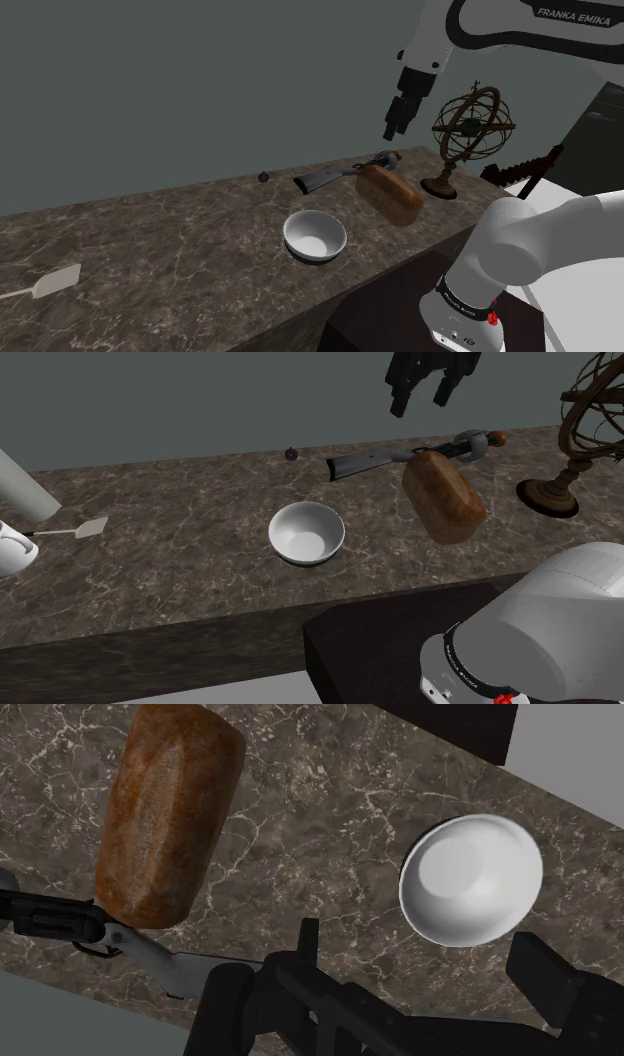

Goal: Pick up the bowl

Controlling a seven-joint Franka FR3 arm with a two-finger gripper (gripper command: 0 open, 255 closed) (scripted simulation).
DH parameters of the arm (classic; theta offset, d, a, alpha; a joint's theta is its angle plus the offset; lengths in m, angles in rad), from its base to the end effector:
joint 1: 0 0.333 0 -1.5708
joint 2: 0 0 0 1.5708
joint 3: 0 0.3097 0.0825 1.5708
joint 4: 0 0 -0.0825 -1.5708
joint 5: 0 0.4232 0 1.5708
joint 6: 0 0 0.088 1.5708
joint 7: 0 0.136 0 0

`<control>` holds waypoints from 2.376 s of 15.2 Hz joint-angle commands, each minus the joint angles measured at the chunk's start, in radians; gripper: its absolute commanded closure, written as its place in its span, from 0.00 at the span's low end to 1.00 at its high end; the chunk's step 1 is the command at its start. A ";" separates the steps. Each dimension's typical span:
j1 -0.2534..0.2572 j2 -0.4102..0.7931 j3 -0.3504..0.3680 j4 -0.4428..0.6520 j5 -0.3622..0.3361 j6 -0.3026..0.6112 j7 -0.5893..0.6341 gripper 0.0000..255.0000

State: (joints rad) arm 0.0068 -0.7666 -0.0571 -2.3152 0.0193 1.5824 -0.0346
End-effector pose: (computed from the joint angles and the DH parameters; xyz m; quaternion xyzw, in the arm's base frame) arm 0.3581 -0.0192 0.5719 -0.9994 0.0002 -0.0175 0.0289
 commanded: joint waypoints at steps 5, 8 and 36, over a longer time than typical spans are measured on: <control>0.007 0.021 -0.006 -0.117 0.038 0.129 0.008 0.00; 0.016 0.051 -0.010 -0.193 0.070 0.230 0.010 0.00; 0.178 0.539 -0.050 -0.422 0.421 0.905 -0.163 1.00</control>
State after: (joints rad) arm 0.1846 -0.2287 -0.1070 -2.7368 0.4399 2.4866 -0.1970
